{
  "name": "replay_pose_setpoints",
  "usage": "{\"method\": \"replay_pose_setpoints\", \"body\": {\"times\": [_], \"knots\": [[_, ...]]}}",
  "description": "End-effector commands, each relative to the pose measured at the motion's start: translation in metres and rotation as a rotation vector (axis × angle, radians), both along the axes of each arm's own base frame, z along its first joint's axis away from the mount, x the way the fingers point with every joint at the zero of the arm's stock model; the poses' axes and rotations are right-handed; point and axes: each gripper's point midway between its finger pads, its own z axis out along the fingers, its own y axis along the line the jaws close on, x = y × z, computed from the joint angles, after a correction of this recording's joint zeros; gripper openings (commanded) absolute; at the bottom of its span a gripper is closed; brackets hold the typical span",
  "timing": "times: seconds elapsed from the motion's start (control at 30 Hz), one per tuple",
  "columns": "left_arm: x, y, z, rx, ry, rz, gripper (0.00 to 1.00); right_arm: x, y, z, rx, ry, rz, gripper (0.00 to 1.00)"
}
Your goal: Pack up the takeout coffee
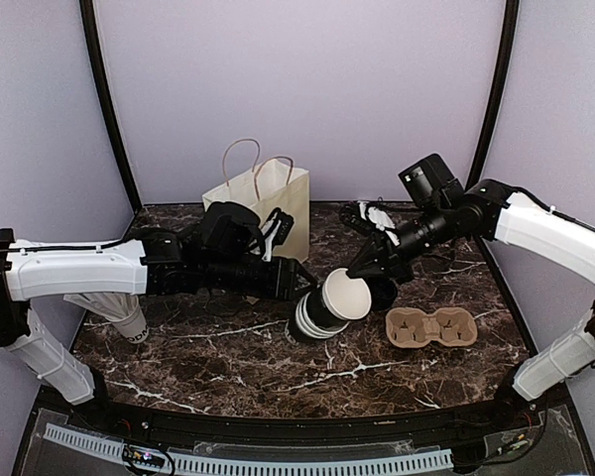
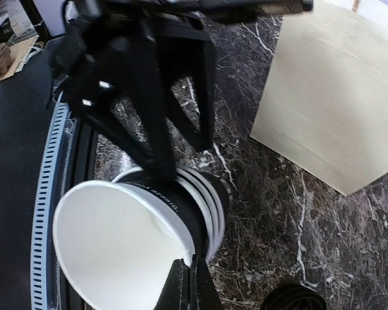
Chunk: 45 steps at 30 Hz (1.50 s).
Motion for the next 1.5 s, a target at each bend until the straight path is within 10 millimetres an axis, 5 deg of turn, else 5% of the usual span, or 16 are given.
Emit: {"method": "replay_pose_setpoints", "body": {"times": [0.0, 0.6, 0.77, 0.83, 0.97, 1.1, 1.23, 1.47], "knots": [[0.010, 0.027, -0.044, 0.133, 0.059, 0.089, 0.52, -0.022, 0.012, 0.033, 0.126, -0.004, 0.131, 0.00], [0.018, 0.031, -0.021, 0.132, -0.031, 0.076, 0.55, -0.015, 0.010, 0.034, 0.096, -0.017, 0.099, 0.00], [-0.008, 0.042, -0.015, 0.234, -0.132, -0.080, 0.70, -0.005, -0.011, 0.035, 0.101, -0.008, 0.040, 0.00], [-0.048, 0.038, -0.006, 0.268, -0.240, -0.236, 0.76, 0.003, -0.026, 0.041, 0.126, -0.005, -0.007, 0.00], [-0.123, 0.047, -0.032, 0.433, -0.360, -0.575, 0.96, 0.017, -0.057, 0.041, 0.162, 0.009, -0.110, 0.00], [-0.162, 0.069, -0.071, 0.586, -0.310, -0.758, 0.99, 0.025, -0.077, 0.031, 0.183, 0.031, -0.204, 0.00], [-0.162, 0.079, -0.092, 0.715, -0.367, -0.834, 0.99, 0.027, -0.090, 0.007, 0.122, 0.060, -0.259, 0.00], [-0.147, 0.067, -0.107, 0.762, -0.483, -0.849, 0.99, -0.003, -0.097, -0.014, -0.001, 0.136, -0.187, 0.00]]}}
